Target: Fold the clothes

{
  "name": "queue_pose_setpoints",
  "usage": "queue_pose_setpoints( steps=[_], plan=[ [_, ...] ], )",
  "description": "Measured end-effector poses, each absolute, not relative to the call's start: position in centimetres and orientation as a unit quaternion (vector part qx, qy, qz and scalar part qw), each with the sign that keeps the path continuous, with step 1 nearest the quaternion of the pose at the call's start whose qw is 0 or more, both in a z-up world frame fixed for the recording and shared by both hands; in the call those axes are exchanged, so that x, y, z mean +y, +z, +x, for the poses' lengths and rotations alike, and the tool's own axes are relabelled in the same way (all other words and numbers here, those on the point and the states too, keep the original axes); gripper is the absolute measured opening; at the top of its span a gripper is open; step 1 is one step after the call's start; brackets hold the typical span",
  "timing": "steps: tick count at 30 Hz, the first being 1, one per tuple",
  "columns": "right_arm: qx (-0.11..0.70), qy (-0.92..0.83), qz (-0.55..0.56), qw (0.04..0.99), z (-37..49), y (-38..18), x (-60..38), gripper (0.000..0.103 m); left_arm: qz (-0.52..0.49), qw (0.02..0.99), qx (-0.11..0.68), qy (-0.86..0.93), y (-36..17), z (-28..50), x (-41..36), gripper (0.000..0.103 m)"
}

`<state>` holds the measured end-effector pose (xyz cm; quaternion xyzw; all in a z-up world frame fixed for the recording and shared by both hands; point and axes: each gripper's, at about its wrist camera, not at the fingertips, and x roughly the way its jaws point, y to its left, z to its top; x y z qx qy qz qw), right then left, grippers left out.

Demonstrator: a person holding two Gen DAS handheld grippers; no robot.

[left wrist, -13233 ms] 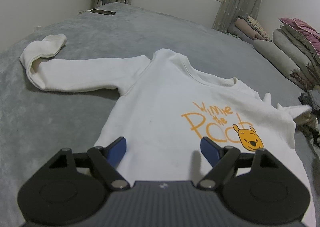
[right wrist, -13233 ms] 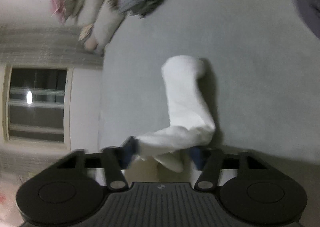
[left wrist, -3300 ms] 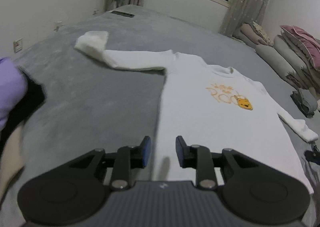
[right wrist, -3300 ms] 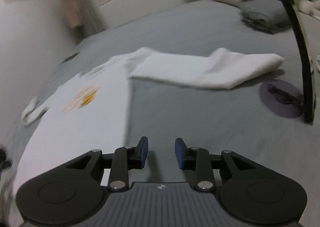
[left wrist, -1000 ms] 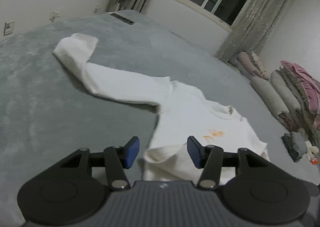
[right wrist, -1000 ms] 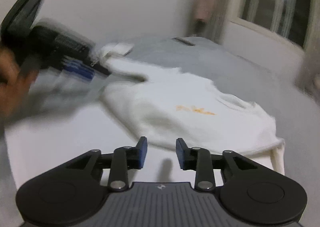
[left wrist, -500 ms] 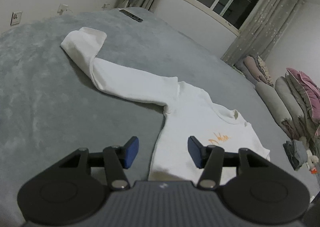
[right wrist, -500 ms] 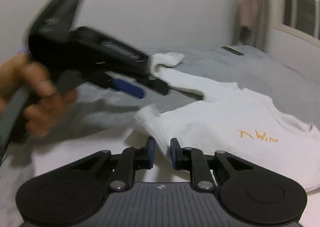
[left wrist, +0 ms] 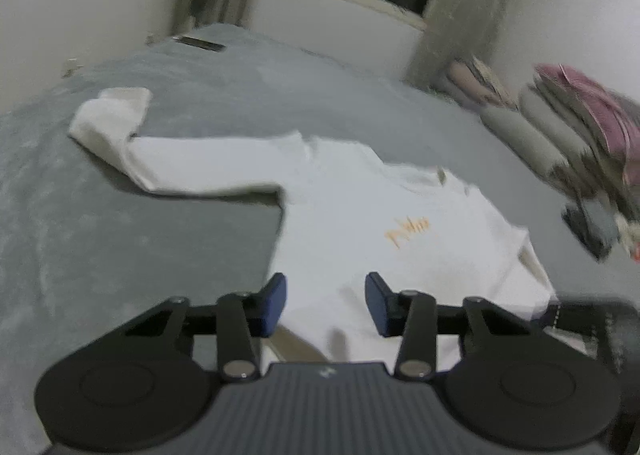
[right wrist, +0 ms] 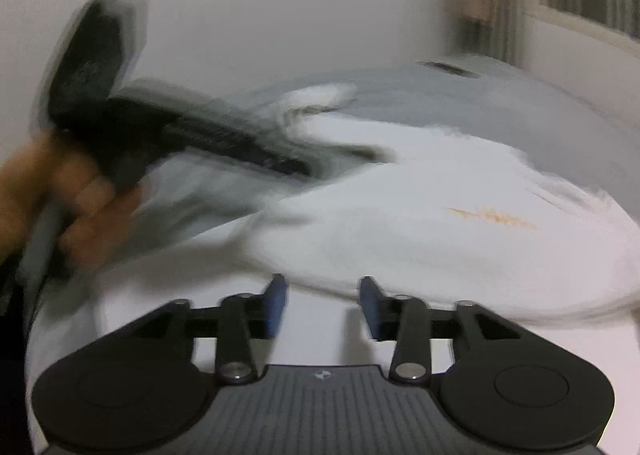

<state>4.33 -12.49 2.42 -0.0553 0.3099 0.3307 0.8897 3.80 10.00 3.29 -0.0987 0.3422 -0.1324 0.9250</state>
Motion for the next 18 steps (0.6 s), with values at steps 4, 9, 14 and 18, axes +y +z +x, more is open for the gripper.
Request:
queue_pose_setpoints(
  steps=[4,9,14,18],
  plan=[
    [0.329,0.211,0.156,0.907,7.9,1.7,-21.5,0.047,-0.049,0.922,0.361,-0.132,2.5,3.7,8.2,0.01],
    [0.305,0.109,0.335,0.885,11.2,-0.8,-29.0,0.052,-0.03,0.924,0.352,-0.144,2.7,3.1,7.4,0.01],
    [0.273,0.086,0.448,0.847,13.4,-3.1,-32.0,0.052,-0.011,0.92,0.363,-0.146,2.1,3.2,6.6,0.009],
    [0.25,0.049,0.502,0.826,13.4,-4.4,-33.2,0.033,0.0,0.919,0.364,-0.149,2.0,3.0,6.1,0.009]
  ],
)
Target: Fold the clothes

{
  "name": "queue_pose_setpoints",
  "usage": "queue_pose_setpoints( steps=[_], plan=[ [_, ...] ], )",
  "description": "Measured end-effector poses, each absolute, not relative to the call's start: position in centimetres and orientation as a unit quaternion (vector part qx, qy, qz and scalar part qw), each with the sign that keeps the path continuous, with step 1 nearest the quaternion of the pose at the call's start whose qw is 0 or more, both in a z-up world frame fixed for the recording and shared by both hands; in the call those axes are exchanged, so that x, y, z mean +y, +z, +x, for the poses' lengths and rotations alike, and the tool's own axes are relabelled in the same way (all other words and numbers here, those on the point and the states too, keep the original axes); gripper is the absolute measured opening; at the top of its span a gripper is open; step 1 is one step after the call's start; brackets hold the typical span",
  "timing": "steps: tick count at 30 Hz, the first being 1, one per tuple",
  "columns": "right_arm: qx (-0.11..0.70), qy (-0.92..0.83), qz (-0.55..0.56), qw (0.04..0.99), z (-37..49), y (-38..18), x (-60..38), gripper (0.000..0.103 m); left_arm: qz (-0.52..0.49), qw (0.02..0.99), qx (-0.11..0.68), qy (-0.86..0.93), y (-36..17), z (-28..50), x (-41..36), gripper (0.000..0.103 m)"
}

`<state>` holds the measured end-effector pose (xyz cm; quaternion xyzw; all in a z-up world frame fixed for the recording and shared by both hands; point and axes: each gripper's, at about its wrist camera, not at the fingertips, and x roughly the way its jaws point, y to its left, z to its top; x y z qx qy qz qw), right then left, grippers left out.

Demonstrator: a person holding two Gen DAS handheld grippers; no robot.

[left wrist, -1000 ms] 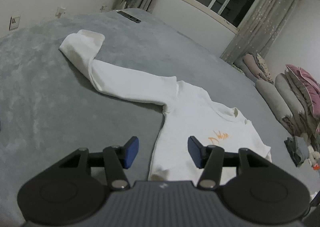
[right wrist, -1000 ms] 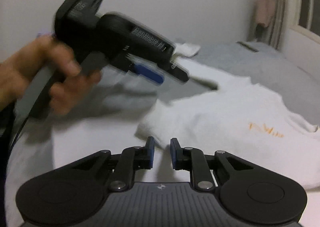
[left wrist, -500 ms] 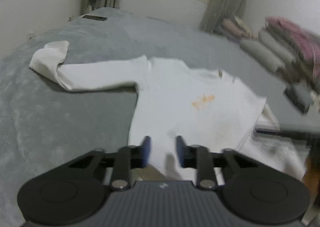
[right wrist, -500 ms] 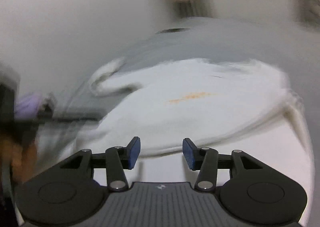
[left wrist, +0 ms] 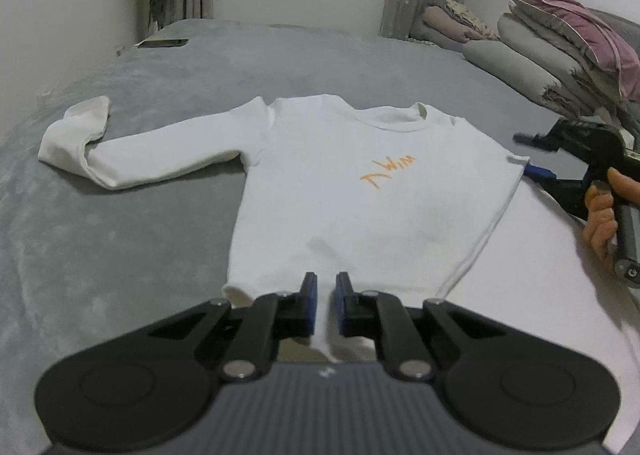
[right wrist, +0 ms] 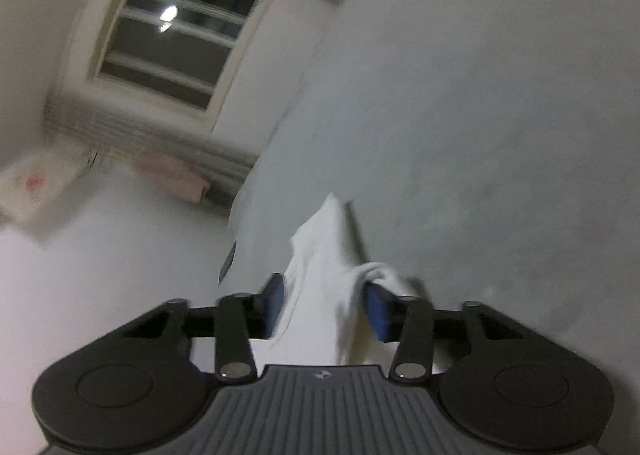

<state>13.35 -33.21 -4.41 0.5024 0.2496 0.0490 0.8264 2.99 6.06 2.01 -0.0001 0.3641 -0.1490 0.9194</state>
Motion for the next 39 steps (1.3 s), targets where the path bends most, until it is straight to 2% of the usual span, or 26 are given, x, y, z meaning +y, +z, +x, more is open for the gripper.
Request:
queue_pose_setpoints(
  steps=[1,2,5,8,16,19,25,33,34,37,39],
  plan=[
    [0.244,0.04,0.516,0.821,13.3,-4.7,-33.5,0.023,-0.001,0.919,0.364,-0.151,2.0,2.9,6.1,0.009],
    [0.237,0.03,0.529,0.814,13.3,-5.0,-33.8,0.018,-0.002,0.919,0.363,-0.153,2.1,2.9,6.1,0.009],
    [0.222,0.029,0.564,0.795,13.1,-5.8,-34.6,0.016,-0.009,0.919,0.369,-0.142,1.9,3.2,6.7,0.008],
    [0.231,0.019,0.546,0.805,13.3,-6.0,-34.5,0.006,-0.023,0.918,0.37,-0.139,2.0,3.4,7.5,0.008],
    [0.236,0.028,0.514,0.824,12.5,-5.2,-35.1,0.005,-0.055,0.915,0.376,-0.134,2.2,3.9,9.2,0.007],
    [0.262,0.026,0.473,0.841,12.8,-4.6,-34.9,0.0,-0.058,0.912,0.381,-0.14,2.1,4.0,9.3,0.007],
    [0.244,0.023,0.47,0.848,12.0,-3.8,-35.2,0.0,-0.059,0.909,0.382,-0.154,2.1,3.9,9.0,0.007],
    [0.281,0.016,0.479,0.832,12.0,-4.1,-36.1,0.003,-0.077,0.912,0.378,-0.14,2.4,4.1,10.2,0.007],
    [0.279,0.007,0.454,0.846,11.8,-3.1,-36.0,0.006,-0.085,0.912,0.378,-0.134,2.5,4.1,10.6,0.007],
    [0.282,-0.045,0.364,0.887,10.9,-0.4,-35.5,0.029,-0.103,0.912,0.378,-0.125,2.6,4.4,11.6,0.007],
    [0.28,-0.074,0.301,0.909,10.3,1.3,-34.7,0.03,-0.11,0.912,0.376,-0.125,2.8,4.4,11.8,0.007]
  ],
)
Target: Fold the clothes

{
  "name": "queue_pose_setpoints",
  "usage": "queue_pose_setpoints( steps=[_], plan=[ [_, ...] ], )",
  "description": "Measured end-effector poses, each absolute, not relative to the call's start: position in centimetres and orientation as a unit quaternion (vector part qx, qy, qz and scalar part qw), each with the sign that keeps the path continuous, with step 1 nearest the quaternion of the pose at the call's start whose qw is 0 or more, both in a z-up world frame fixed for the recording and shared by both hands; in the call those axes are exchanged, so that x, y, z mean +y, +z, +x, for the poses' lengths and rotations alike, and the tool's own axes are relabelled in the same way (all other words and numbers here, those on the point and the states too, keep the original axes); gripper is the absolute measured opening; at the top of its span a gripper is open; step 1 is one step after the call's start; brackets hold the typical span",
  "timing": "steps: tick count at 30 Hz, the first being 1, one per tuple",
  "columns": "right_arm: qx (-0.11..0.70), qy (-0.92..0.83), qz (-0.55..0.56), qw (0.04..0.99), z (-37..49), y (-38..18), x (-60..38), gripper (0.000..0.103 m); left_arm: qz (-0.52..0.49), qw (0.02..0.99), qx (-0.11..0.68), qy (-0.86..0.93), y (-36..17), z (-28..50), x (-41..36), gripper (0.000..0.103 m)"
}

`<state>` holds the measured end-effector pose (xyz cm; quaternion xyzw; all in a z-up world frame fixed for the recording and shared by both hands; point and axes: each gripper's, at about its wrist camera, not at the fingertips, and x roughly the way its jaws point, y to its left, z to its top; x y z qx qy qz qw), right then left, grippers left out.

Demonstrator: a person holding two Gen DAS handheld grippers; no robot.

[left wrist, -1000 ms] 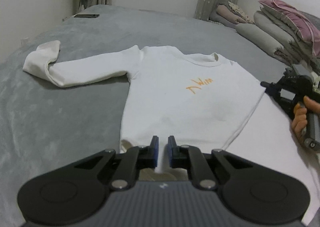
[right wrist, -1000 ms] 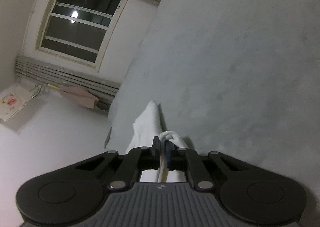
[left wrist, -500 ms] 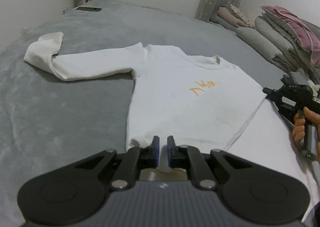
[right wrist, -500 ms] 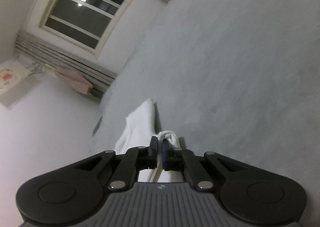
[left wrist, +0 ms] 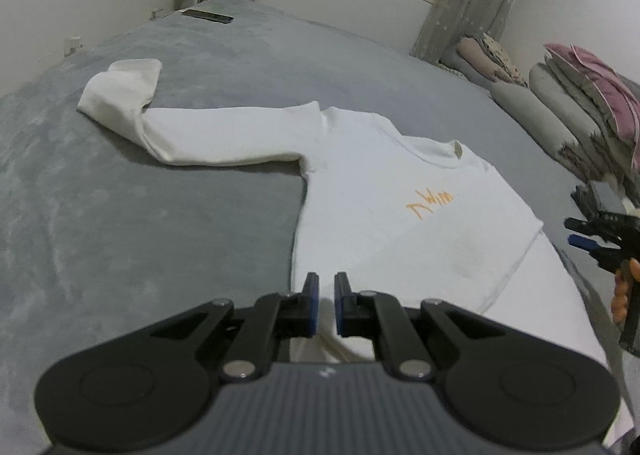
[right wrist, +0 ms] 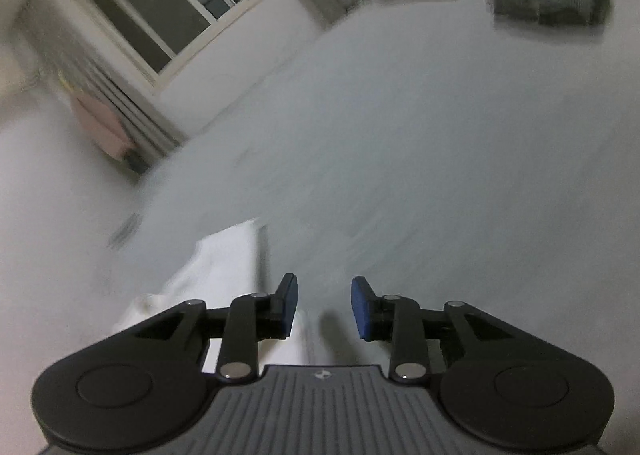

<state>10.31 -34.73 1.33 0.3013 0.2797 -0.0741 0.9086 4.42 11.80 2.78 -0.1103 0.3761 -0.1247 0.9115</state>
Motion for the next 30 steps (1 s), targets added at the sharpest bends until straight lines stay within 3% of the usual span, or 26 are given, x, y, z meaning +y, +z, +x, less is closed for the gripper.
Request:
queue_pose_setpoints(
  steps=[9,17,21,23,27,30],
  plan=[
    [0.3,0.116,0.135,0.937,7.9,3.8,-22.0,0.03,-0.147,0.911,0.372,-0.099,2.9,4.8,13.6,0.008],
    [0.319,0.368,-0.042,0.873,4.5,3.0,-5.8,0.033,-0.159,0.907,0.377,-0.1,2.7,4.9,13.8,0.008],
    [0.327,0.38,-0.073,0.862,3.6,2.5,-5.4,0.032,-0.161,0.907,0.377,-0.095,2.6,4.9,13.8,0.008],
    [0.331,0.386,-0.088,0.857,3.1,2.2,-5.3,0.018,-0.161,0.909,0.374,-0.089,2.6,5.0,14.0,0.008],
    [0.339,0.397,-0.119,0.845,2.2,1.7,-5.0,0.017,-0.162,0.916,0.363,-0.057,2.9,5.1,14.7,0.008],
    [0.344,0.405,-0.142,0.835,1.5,1.4,-4.7,0.022,-0.165,0.92,0.355,-0.03,3.0,5.4,15.5,0.015]
  ],
)
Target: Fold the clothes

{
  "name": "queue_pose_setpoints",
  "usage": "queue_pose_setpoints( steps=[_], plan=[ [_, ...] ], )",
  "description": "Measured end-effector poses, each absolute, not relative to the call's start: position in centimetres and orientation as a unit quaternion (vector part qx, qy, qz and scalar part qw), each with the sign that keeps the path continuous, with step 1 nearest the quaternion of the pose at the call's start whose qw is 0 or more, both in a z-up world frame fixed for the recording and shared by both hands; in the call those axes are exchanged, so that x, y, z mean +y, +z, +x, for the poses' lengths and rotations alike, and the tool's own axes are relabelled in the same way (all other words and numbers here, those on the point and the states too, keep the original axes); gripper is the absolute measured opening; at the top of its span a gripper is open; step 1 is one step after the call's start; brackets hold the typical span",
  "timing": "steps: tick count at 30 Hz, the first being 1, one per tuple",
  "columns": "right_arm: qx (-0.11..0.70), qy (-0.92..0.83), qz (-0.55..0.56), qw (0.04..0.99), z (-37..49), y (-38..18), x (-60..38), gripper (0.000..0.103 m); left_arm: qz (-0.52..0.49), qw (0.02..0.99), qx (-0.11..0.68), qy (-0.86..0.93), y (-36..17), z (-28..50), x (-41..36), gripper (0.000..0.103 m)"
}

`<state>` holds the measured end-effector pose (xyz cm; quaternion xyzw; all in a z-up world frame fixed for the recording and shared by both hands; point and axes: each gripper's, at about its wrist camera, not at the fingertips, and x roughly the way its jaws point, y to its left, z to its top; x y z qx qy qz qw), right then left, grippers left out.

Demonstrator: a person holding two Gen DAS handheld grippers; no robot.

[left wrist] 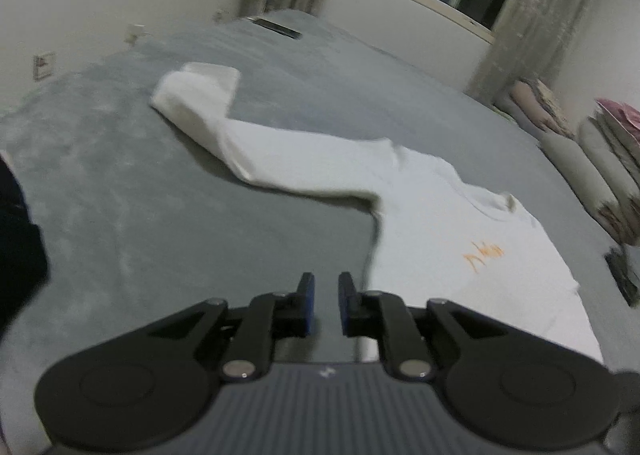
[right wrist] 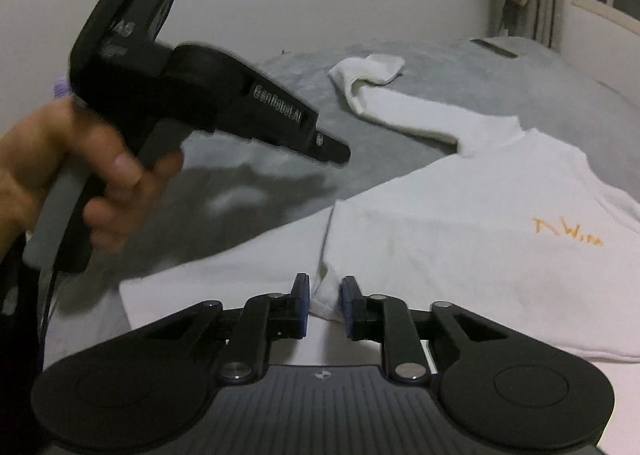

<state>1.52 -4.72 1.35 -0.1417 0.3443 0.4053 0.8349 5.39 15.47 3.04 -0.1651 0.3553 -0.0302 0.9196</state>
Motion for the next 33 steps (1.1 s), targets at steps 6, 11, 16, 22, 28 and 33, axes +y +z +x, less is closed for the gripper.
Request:
queue_pose_setpoints(
  steps=[6,11,16,22,28,33],
  plan=[
    [0.323,0.44,-0.114,0.83,1.6,2.5,-5.0,0.044,-0.142,0.93,0.339,0.033,4.3,8.1,16.6,0.044],
    [0.318,0.381,-0.043,0.867,3.7,3.1,-7.6,0.044,-0.087,0.934,0.333,0.093,4.9,14.4,17.1,0.059],
    [0.311,0.343,-0.001,0.886,4.9,3.6,-9.7,0.044,-0.024,0.917,0.365,0.16,2.9,21.6,17.8,0.065],
    [0.31,0.327,0.025,0.892,6.0,3.5,-10.8,0.044,0.044,0.909,0.367,0.19,2.2,25.9,18.6,0.043],
    [0.307,0.313,0.044,0.898,6.2,3.8,-11.8,0.044,0.048,0.917,0.353,0.178,3.3,24.8,20.7,0.01],
    [0.304,0.305,0.052,0.901,6.3,3.9,-12.3,0.044,-0.076,0.963,0.232,0.115,6.9,19.8,22.7,0.01]
  ],
)
